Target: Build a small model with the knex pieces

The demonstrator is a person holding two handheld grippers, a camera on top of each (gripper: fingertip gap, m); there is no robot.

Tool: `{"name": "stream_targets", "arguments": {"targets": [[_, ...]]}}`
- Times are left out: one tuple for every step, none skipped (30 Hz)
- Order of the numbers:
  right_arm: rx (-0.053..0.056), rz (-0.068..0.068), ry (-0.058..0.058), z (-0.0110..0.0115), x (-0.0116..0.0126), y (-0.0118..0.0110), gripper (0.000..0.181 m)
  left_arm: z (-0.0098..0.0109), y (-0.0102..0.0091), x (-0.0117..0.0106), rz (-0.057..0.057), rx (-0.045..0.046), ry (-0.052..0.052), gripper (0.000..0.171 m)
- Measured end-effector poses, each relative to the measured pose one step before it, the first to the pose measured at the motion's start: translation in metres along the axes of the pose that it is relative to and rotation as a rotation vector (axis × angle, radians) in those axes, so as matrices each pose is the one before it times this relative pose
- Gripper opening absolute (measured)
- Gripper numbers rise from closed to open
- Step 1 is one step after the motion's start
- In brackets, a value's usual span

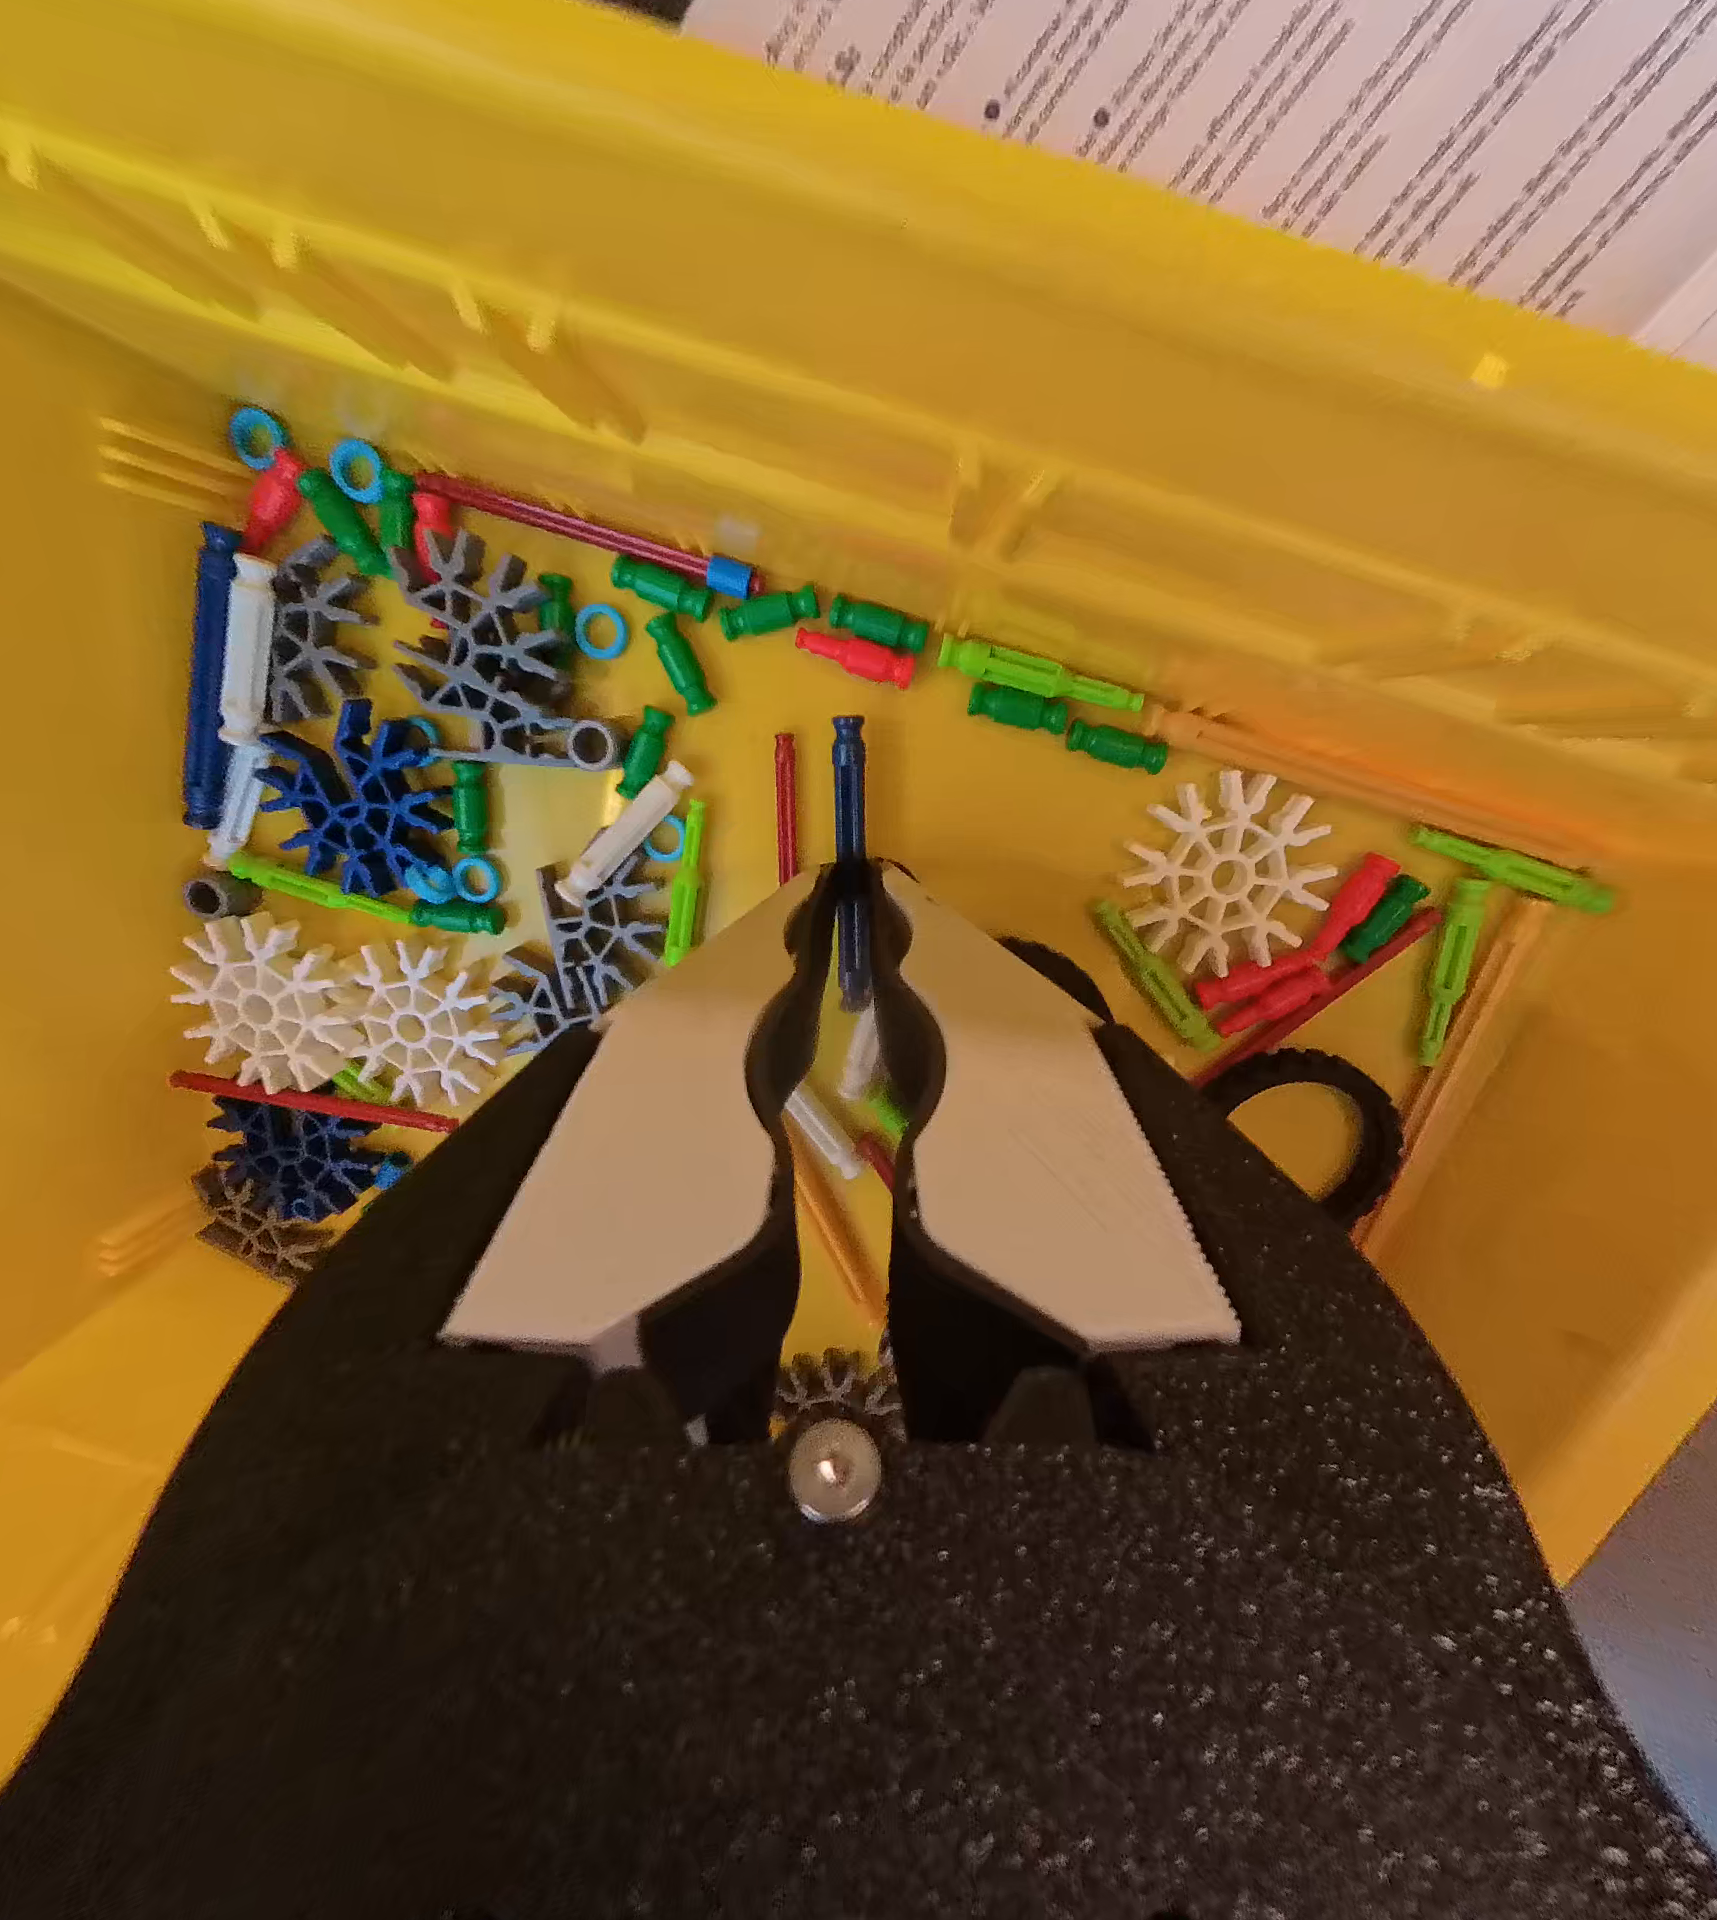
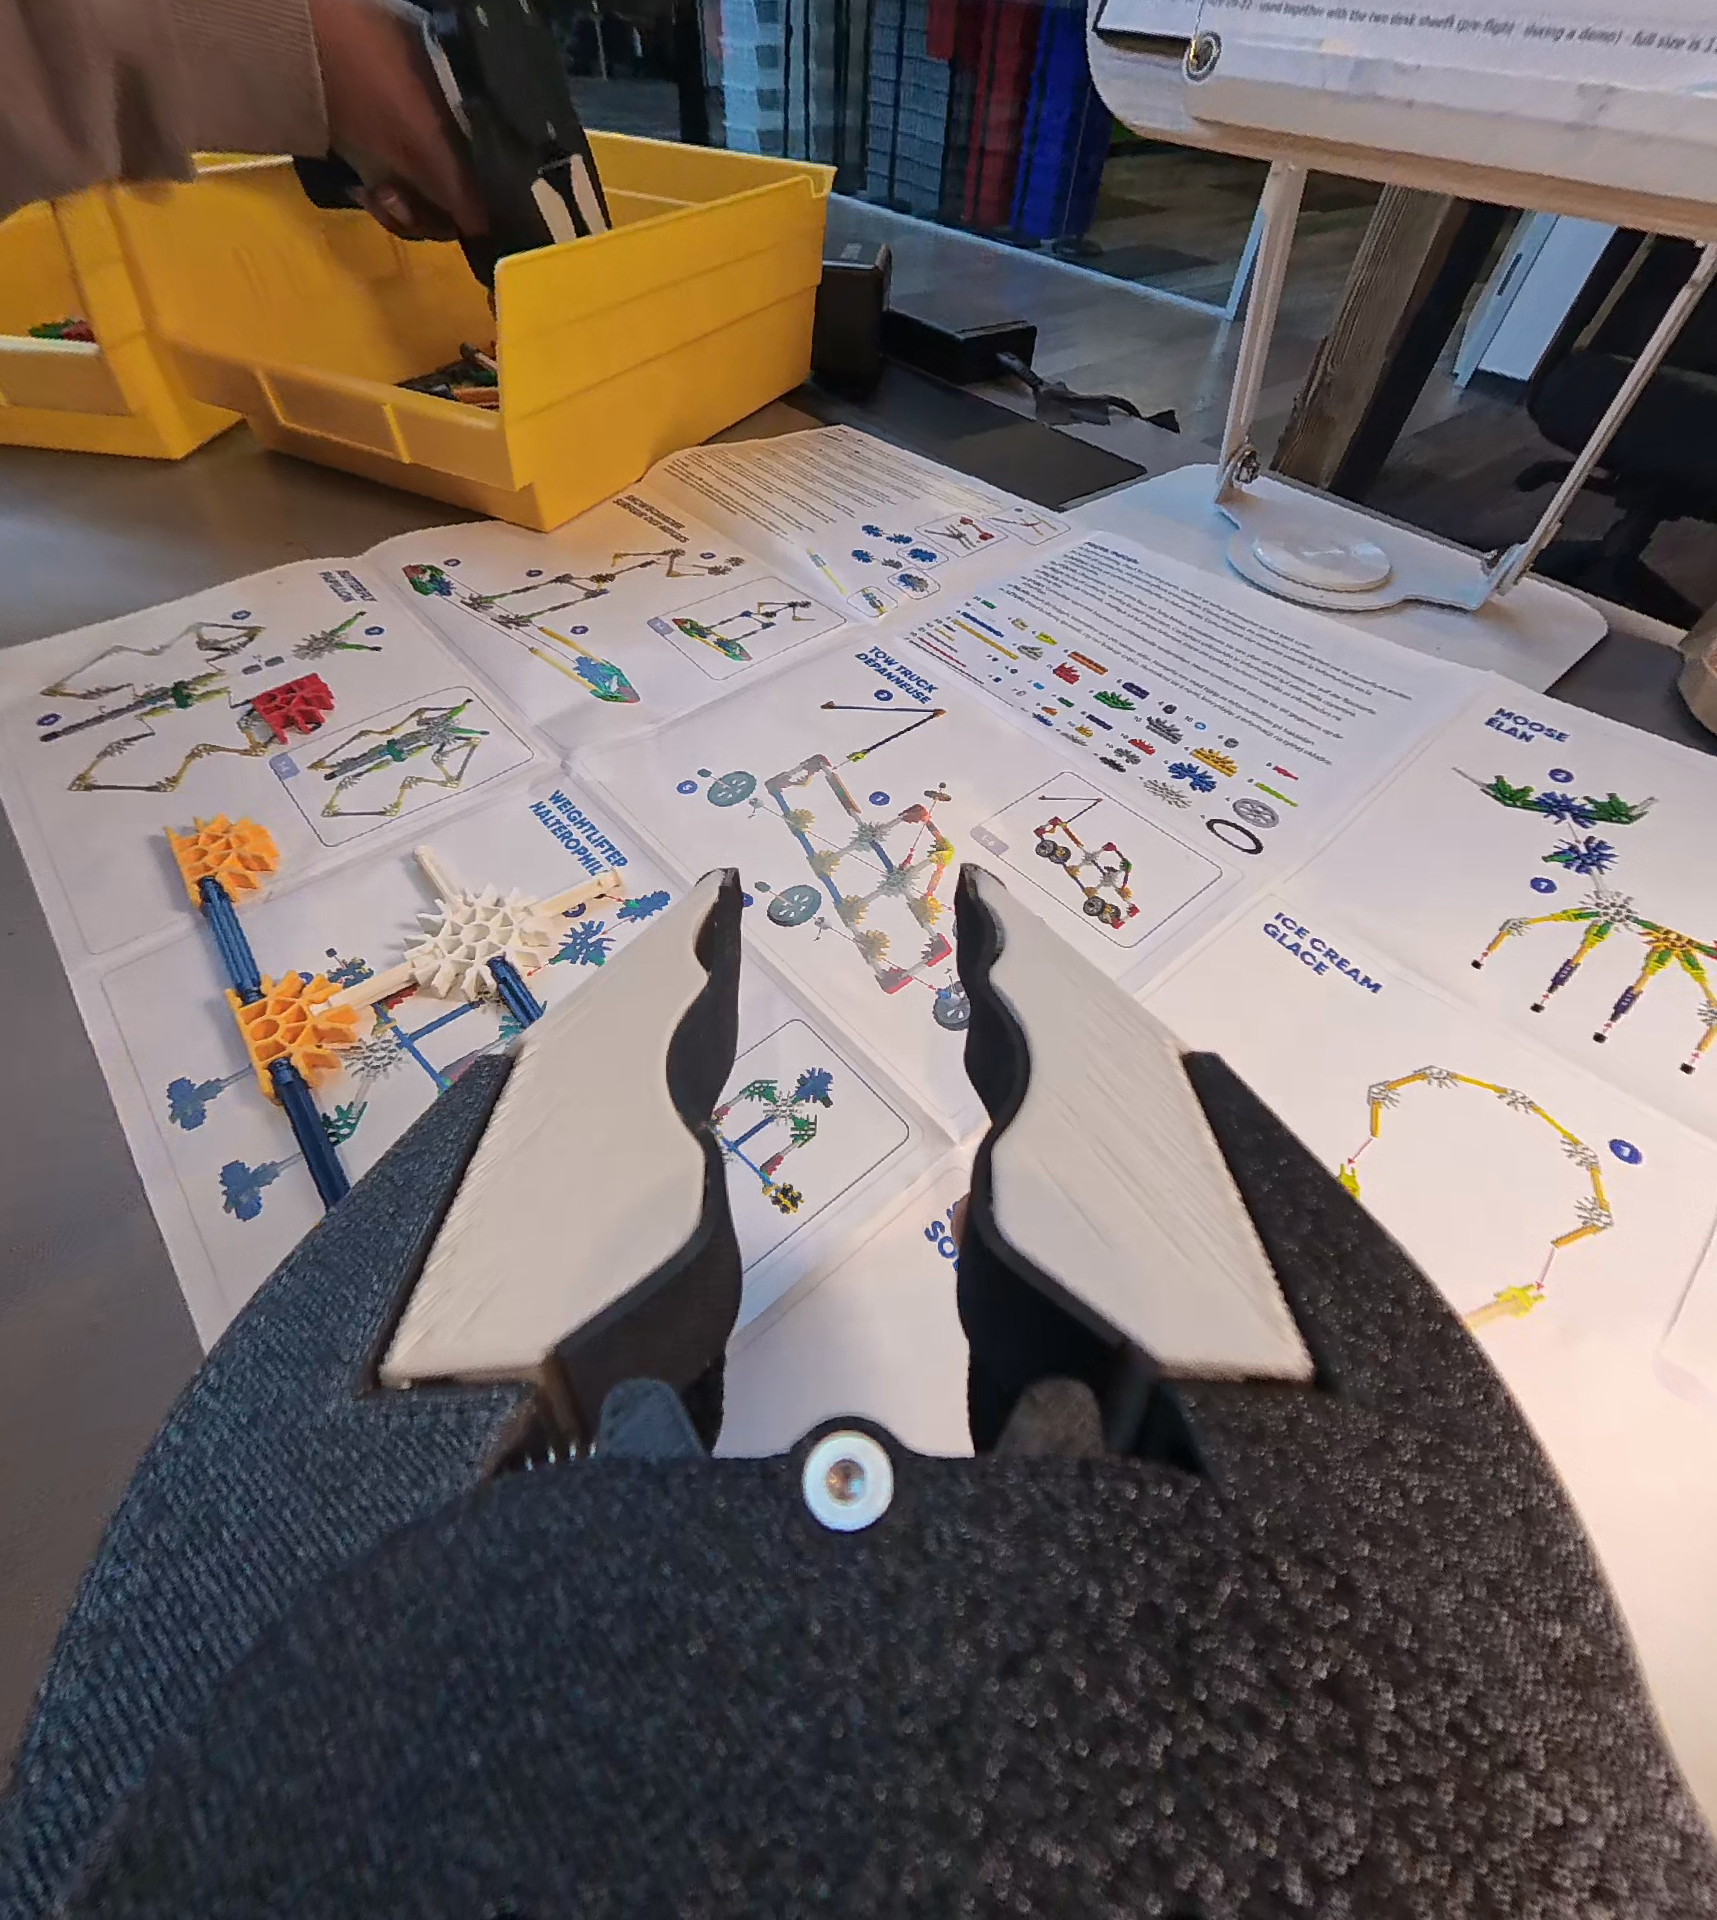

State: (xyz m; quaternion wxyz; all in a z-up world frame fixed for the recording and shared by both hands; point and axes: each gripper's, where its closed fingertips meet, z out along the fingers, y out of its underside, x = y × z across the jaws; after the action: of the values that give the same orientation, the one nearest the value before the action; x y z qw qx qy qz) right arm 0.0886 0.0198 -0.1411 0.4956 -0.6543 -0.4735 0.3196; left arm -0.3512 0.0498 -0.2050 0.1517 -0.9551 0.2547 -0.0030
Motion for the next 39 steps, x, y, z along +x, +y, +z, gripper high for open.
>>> {"name": "stream_targets", "arguments": {"targets": [[0.0032,-0.0001,-0.0016,-0.00053,-0.00026,-0.00064,0.040,-0.00535,-0.00520,0.00111,-0.0091,0.03528,-0.0017,0.003],[0.0025,0.0006,-0.0018,-0.00055,-0.00036,-0.00044,0.041,-0.00764,-0.00638,-0.00041,-0.0099,0.04267,-0.0098,0.003],[0.0026,-0.0007,-0.0021,-0.00041,-0.00057,-0.00040,0.041,-0.00943,-0.00648,-0.00139,-0.0057,0.04295,-0.0178,0.003],[0.0024,-0.0024,-0.0021,-0.00051,-0.00053,-0.00056,0.040,-0.01026,-0.00655,-0.00101,-0.0025,0.04288,-0.0185,0.003],[0.0023,-0.0029,-0.0025,-0.00030,-0.00053,-0.00062,0.040,-0.01055,-0.00691,-0.00051,-0.0031,0.04514,-0.0181,0.002],[0.0023,-0.0027,-0.0032,-0.00036,-0.00051,-0.00060,0.040,-0.01071,-0.00746,0.00046,-0.0061,0.04776,-0.0160,0.002],[0.0023,-0.0021,-0.0032,-0.00047,-0.00030,-0.00055,0.040,-0.01038,-0.00788,0.00237,-0.0073,0.05031,-0.0104,0.002],[0.0028,-0.0014,-0.0027,-0.00052,-0.00014,-0.00069,0.040,-0.01000,-0.00879,0.00454,-0.0032,0.05517,-0.0077,0.003],[0.0037,-0.0013,-0.0022,-0.00061,-0.00014,-0.00089,0.040,-0.00938,-0.00977,0.00819,0.0034,0.05961,0.0007,0.003],[0.0050,-0.0010,-0.0017,-0.00087,-0.00008,-0.00117,0.040,-0.00874,-0.01038,0.01214,0.0100,0.06233,0.0099,0.003],[0.0066,-0.0002,-0.0020,-0.00085,-0.00027,-0.00158,0.040,-0.00778,-0.01126,0.01502,0.0099,0.06521,0.0140,0.003],[0.0087,0.0010,-0.0028,-0.00091,-0.00060,-0.00205,0.040,-0.00646,-0.01168,0.01838,0.0026,0.06672,0.0241,0.003],[0.0103,0.0028,-0.0036,-0.00076,-0.00087,-0.00250,0.040,-0.00484,-0.01165,0.02255,-0.0027,0.06684,0.0393,0.003],[0.0121,0.0043,-0.0054,-0.00059,-0.00157,-0.00301,0.040,-0.00236,-0.01034,0.02624,-0.0061,0.06416,0.0529,0.003],[0.0137,0.0062,-0.0087,-0.00031,-0.00255,-0.00341,0.040,0.00103,-0.00716,0.02891,-0.0105,0.05174,0.0645,0.003],[0.0135,0.0078,-0.0129,0.00029,-0.00368,-0.00356,0.040,0.00417,-0.00390,0.02930,-0.0125,0.04157,0.0683,0.003],[0.0117,0.0081,-0.0161,0.00086,-0.00491,-0.00357,0.040,0.00682,-0.00245,0.02818,-0.0170,0.04361,0.0693,0.003],[0.0112,0.0047,-0.0199,0.00148,-0.00655,-0.00373,0.038,0.00897,-0.00097,0.02679,-0.0262,0.04290,0.0747,0.003],[0.0136,0.0002,-0.0229,0.00212,-0.00813,-0.00433,0.037,0.01094,0.00212,0.02379,-0.0290,0.03007,0.0733,0.003],[0.0167,0.0033,-0.0282,0.00271,-0.00974,-0.00471,0.036,0.01215,0.00458,0.01878,-0.0159,0.01812,0.0545,0.003],[0.0199,0.0108,-0.0368,0.00325,-0.01105,-0.00516,0.035,0.01269,0.00661,0.01570,0.0031,0.00381,0.0406,0.003],[0.0182,0.0160,-0.0414,0.00339,-0.01129,-0.00466,0.035,0.01289,0.00799,0.01500,0.0131,-0.01053,0.0410,0.003],[0.0137,0.0184,-0.0346,0.00355,-0.00942,-0.00340,0.034,0.01304,0.00823,0.01477,0.0144,-0.01857,0.0436,0.003],[0.0087,0.0154,-0.0252,0.00332,-0.00708,-0.00200,0.034,0.01264,0.00828,0.01270,0.0146,-0.02743,0.0365,0.003],[0.0002,0.0099,-0.0211,0.00304,-0.00559,0.00011,0.034,0.01157,0.00774,0.01040,0.0174,-0.03161,0.0286,0.003],[-0.0131,0.0058,-0.0239,0.00272,-0.00519,0.00259,0.033,0.00978,0.00650,0.00818,0.0204,-0.03033,0.0226,0.003],[-0.0306,0.0047,-0.0394,0.00251,-0.00663,0.00560,0.030,0.00721,0.00446,0.00580,0.0193,-0.02205,0.0155,0.003],[-0.0308,0.0029,-0.0319,0.00194,-0.00532,0.00580,0.027,0.00505,0.00333,0.00432,0.0101,-0.01748,0.0147,0.003],[-0.0142,-0.0039,-0.0114,0.00108,-0.00256,0.00342,0.022,0.00339,0.00302,0.00290,0.0034,-0.01478,0.0118,0.003],[-0.0126,-0.0059,-0.0126,0.00045,-0.00255,0.00280,0.016,0.00209,0.00198,0.00162,0.0021,-0.00632,0.0050,0.003],[-0.0144,-0.0028,-0.0207,0.00032,-0.00344,0.00255,0.012,0.00115,0.00147,0.00190,-0.0010,-0.00283,0.0084,0.003],[-0.0121,-0.0007,-0.0119,0.00013,-0.00178,0.00202,0.008,0.00059,0.00136,0.00214,-0.0034,-0.00077,0.0095,0.003],[-0.0102,-0.0019,-0.0132,-0.00004,-0.00164,0.00137,0.007,0.00036,0.00154,0.00079,-0.0016,-0.00135,0.0006,0.003],[-0.0103,-0.0042,-0.0157,-0.00012,-0.00224,0.00135,0.006,0.00030,0.00136,0.00058,-0.0002,-0.00157,0.0003,0.003],[-0.0081,-0.0074,-0.0070,-0.00013,-0.00101,0.00100,0.006,0.00017,0.00088,0.00084,-0.0015,-0.00008,0.0029,0.003],[-0.0067,-0.0088,-0.0029,-0.00024,-0.00037,0.00074,0.006,0.00023,0.00043,0.00000,-0.0020,0.00186,0.0004,0.004],[-0.0081,-0.0072,-0.0018,-0.00046,0.00017,0.00111,0.005,0.00028,0.00030,-0.00074,-0.0028,0.00303,-0.0020,0.004],[-0.0136,-0.0043,0.0016,-0.00062,0.00130,0.00204,0.005,0.00039,0.00042,-0.00163,-0.0043,0.00346,-0.0049,0.004],[-0.0169,-0.0004,0.0034,-0.00072,0.00214,0.00300,0.005,0.00075,0.00078,-0.00224,-0.0032,0.00107,-0.0059,0.004]]}}
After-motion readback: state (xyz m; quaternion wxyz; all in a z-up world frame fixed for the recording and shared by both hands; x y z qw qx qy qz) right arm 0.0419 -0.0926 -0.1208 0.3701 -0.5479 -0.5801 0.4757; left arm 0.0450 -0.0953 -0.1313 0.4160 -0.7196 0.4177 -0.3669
